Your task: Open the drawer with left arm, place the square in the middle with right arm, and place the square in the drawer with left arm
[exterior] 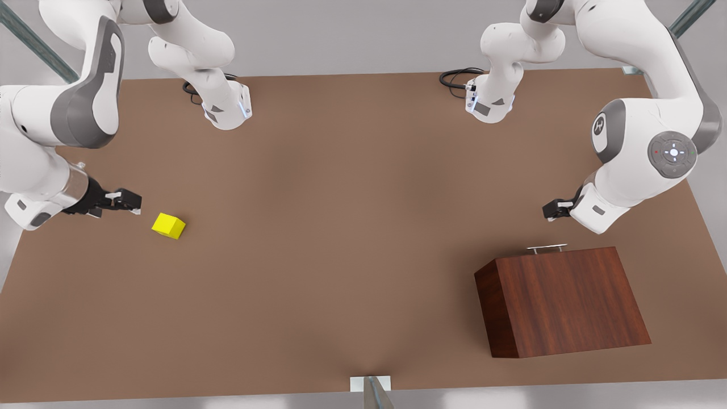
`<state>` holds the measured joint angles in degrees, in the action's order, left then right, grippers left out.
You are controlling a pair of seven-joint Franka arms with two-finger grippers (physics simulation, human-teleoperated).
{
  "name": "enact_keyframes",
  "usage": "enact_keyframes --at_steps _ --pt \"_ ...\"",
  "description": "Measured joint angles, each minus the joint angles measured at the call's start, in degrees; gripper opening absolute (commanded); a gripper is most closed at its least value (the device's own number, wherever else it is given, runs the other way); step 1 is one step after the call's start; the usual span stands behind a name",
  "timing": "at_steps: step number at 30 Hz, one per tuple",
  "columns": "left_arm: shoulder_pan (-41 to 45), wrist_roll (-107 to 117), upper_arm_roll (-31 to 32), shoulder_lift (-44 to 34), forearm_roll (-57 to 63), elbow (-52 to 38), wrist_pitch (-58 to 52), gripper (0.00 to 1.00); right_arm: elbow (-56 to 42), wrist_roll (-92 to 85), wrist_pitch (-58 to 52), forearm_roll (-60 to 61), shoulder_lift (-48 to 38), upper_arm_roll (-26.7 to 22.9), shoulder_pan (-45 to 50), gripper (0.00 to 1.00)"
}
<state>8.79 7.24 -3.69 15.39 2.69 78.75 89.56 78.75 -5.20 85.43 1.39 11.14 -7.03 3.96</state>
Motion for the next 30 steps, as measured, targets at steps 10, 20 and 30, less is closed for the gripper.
enact_keyframes --at_steps 10,20,30 --pt "-0.58 66.83 -2.12 -22.12 -0.66 44.61 42.55 1.00 22.07 -32.42 18.38 1.07 -4.97 2.99 -2.47 1.00" --pt "-0.11 72.74 -4.05 -21.43 -1.16 62.40 66.09 1.00 35.07 -69.80 33.31 -0.07 2.28 3.68 -6.71 1.00" --pt "-0.35 74.68 -6.18 -15.29 -1.17 62.23 74.03 1.00 44.77 -72.15 45.16 -4.37 2.83 3.07 -8.85 1.00"
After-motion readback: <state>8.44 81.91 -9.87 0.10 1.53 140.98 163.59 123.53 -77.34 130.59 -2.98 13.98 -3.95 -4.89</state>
